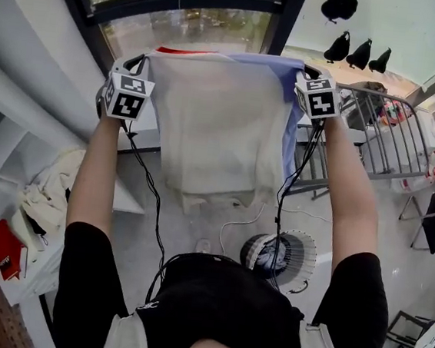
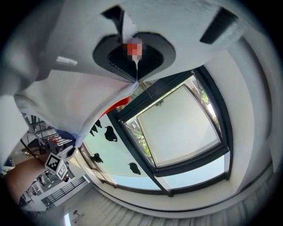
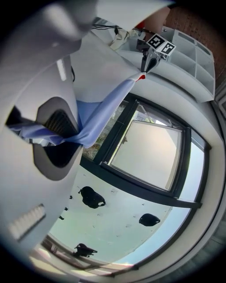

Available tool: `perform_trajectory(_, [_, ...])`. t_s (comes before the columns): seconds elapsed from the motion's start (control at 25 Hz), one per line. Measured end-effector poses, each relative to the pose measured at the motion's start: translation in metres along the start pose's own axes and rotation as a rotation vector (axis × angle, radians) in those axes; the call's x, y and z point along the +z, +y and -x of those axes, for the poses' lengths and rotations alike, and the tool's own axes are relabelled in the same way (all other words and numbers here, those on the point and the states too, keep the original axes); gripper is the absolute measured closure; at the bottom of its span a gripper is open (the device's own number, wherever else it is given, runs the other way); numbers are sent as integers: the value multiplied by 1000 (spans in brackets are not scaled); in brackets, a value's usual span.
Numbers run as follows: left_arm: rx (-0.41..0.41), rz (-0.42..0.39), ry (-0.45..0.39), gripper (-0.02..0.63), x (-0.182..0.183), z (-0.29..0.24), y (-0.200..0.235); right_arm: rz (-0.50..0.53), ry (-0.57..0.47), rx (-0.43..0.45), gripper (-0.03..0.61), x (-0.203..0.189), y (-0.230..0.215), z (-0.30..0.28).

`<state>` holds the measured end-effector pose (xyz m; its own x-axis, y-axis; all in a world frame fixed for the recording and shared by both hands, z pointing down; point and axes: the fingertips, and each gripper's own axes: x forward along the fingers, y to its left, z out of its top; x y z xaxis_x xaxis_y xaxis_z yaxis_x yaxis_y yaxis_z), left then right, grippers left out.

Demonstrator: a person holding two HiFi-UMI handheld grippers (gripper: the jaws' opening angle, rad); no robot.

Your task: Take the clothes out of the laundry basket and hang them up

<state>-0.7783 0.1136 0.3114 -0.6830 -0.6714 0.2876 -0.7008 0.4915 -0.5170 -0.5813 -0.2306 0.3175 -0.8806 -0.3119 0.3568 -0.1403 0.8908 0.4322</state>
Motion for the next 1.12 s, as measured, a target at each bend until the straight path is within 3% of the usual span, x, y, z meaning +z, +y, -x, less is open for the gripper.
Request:
perform_trajectory(0.52, [-175,37,196,592,-123,-66,-97,16,306,41,540,-134,55,-66])
perform_trajectory(0.8, [-251,42,274,587,-173,-73,-141,50,416,75,537,-180,90,-72])
perform_trajectory(0.92, [-268,39,305,528,-186,-76,-153,73,448,79,530,-194,94,-74])
perform_trajectory(1.04, [-274,68,316,408,-197,-75,-154,27,457,130,440,-201,104,-75])
perform_trajectory(1.12, [-276,124,310,374,-201,-72,-153,-14,475,186,282,-207,114,-72])
